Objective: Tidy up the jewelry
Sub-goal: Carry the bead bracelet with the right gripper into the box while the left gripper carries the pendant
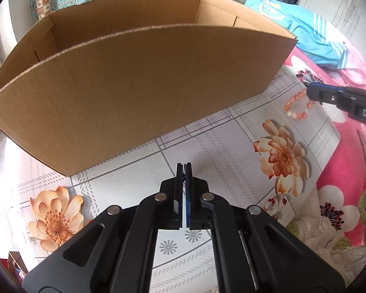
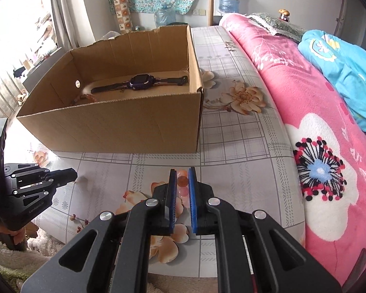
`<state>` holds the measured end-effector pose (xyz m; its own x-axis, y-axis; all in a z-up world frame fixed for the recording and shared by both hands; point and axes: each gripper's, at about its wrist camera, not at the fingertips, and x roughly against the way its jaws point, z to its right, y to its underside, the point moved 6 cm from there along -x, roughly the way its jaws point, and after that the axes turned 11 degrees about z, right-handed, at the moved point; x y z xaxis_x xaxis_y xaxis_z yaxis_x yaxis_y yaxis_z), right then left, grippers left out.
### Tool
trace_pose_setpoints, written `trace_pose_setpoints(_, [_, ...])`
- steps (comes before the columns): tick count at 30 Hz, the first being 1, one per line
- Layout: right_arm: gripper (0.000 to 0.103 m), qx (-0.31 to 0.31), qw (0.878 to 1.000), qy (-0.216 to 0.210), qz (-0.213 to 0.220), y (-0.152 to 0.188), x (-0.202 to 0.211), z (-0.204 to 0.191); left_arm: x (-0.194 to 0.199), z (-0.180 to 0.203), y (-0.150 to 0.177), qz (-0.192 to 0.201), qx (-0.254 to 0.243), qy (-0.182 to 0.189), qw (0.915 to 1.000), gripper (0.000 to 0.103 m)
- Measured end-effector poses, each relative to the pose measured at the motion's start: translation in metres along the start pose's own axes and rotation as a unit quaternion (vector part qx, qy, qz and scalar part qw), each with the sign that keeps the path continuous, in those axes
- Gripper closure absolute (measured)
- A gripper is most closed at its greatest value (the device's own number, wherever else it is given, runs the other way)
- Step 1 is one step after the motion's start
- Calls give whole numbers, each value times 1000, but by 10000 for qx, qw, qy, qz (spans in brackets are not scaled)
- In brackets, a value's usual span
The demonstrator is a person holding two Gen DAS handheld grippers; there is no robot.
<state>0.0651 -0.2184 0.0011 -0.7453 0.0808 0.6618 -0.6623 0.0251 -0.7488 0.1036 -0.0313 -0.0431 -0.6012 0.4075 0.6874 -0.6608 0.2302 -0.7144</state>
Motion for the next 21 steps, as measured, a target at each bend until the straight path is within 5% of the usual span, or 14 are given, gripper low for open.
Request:
trace_pose_setpoints(8, [93,73,9978,-202,629,-42,47,-5,53,1,-26,742,-127,536,9957,102])
trace_pose_setpoints(15, [93,59,9894,-738,1250,-91,81,-16,114,6,-72,1622,-115,1336,9776,102])
trace_pose_setpoints(21, [93,126,9827,-1166,1437,-123,74,-32,111,3,-103,1801,-237,1044,9778,102])
